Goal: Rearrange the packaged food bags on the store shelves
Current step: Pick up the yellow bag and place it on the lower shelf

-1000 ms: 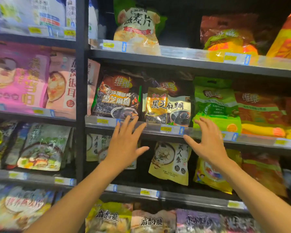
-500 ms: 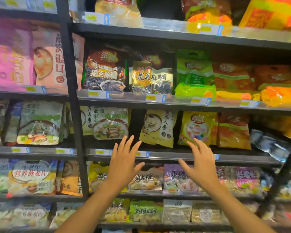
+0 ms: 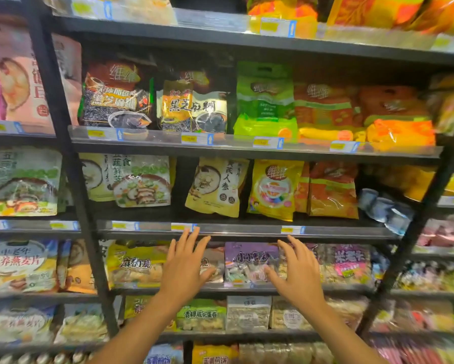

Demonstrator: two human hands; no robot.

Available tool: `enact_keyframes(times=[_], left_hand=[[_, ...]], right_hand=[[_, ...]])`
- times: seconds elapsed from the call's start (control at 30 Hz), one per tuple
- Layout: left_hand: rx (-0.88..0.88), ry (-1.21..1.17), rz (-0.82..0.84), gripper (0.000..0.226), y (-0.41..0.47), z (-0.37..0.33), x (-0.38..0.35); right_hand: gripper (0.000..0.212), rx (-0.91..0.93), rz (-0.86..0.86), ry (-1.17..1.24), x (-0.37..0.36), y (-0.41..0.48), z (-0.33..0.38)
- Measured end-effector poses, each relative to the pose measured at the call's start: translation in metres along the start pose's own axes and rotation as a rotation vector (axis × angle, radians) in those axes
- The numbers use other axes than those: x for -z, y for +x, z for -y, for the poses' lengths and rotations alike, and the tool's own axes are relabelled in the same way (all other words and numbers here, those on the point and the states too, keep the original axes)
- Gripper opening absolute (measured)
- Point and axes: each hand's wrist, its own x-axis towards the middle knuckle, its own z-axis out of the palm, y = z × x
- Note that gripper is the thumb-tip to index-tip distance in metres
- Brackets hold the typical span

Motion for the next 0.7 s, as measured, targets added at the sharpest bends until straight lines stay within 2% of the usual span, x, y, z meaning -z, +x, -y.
enact_keyframes(times=[0.17, 0.33, 0.5, 0.7], left_hand=[[0.033, -0.01, -0.019, 0.08, 0.01, -0.02, -0.008], [0.09, -0.036, 0.004, 0.083, 0.029, -0.021, -0.011], [0.139, -0.096, 0.008, 0.084, 0.064, -0.004, -0.02], [0.203, -0.218, 0.006, 0.091, 0.129, 0.035, -0.035]], right_hand=[[0.085, -0.008, 0.041, 0.033, -0.004, 0.016, -0.019], [0.079, 0.001, 0.122, 0.146, -0.011, 0.052, -0.022], [0.082, -0.01, 0.143, 0.325, -0.027, 0.094, -0.013], [0.08, -0.029, 0.137, 0.396, -0.058, 0.156, 0.007]])
